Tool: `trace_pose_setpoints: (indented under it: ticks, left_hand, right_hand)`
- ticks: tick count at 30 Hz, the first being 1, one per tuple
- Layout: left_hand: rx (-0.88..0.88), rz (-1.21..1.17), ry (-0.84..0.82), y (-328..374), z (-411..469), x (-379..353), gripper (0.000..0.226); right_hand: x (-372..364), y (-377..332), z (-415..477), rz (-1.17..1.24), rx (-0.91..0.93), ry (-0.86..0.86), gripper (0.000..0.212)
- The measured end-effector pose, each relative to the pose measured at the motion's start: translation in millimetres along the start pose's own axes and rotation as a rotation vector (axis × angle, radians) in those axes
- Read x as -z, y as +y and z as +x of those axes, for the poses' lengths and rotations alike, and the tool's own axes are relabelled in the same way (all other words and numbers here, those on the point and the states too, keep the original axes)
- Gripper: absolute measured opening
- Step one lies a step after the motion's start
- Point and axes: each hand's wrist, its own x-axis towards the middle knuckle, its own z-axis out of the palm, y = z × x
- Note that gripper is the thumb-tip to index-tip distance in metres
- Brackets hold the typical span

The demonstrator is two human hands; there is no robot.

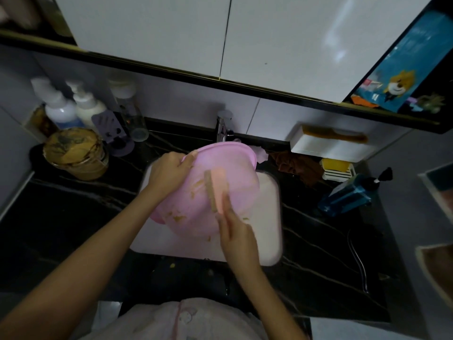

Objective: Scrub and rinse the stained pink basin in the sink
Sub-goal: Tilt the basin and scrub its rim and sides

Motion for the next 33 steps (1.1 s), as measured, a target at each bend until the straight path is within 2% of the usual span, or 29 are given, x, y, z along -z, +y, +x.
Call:
trace_pose_setpoints:
  ticks: [1,3,6,8,10,13,15,18,20,23,25,28,30,33]
  left_hand:
    - [-0.005,-0.001,-0.002,0,2,1,0.059]
    - [-0.007,0.0,-0.012,-1,5,2,0.059]
    - [0.017,-0.015,-0.009,-8,4,3,0.065]
    - [0.021,-0.031,-0.002,-11,1,2,0.067]
    - [0.02,-0.027,-0.006,-11,1,2,0.062]
    - [0.04,-0.034,-0.002,-16,1,3,0.059]
    - [0.059,-0.041,-0.014,-17,0,3,0.059]
    - [0.049,-0.035,-0.045,-5,2,1,0.06]
    - [0.018,-0.024,-0.066,4,7,-1,0.06]
    - [0.026,-0.032,-0.09,9,9,-2,0.059]
    - [0.017,-0.039,-0.127,9,11,-2,0.059]
    - [-0.045,-0.054,-0.168,10,15,-6,0.054]
    - [-0.074,-0.104,-0.116,8,15,-9,0.038]
    - [-0.101,-0.327,-0.077,-5,20,-10,0.02]
  right_hand:
    - [-1,-5,-7,-0.052,0.042,-0.035,0.058]
    - [6,4,9,-0.136,-0.022,0.022,0.057]
    - [25,28,53,0.057,-0.287,0.19,0.047]
    - [25,28,56,0.113,-0.35,0.227,0.046]
    - [17,17,35,0.093,-0.269,0.19,0.048]
    - [22,9,13,-0.104,-0.072,0.043,0.053]
    - [37,19,35,-0.183,-0.071,0.031,0.052]
    - [61,23,73,-0.181,-0.196,0.058,0.049]
    - [61,11,78,-0.198,-0.184,0.061,0.051]
    - [53,-12,56,-0.282,0.008,-0.059,0.055]
    - [58,-17,43,-0.448,0.128,-0.154,0.055]
    - [74,-11,68,-0.529,0.029,-0.068,0.051]
    - [80,-11,90,-0.519,-0.048,-0.03,0.048]
    - [71,-17,102,-0.645,-0.079,-0.005,0.048]
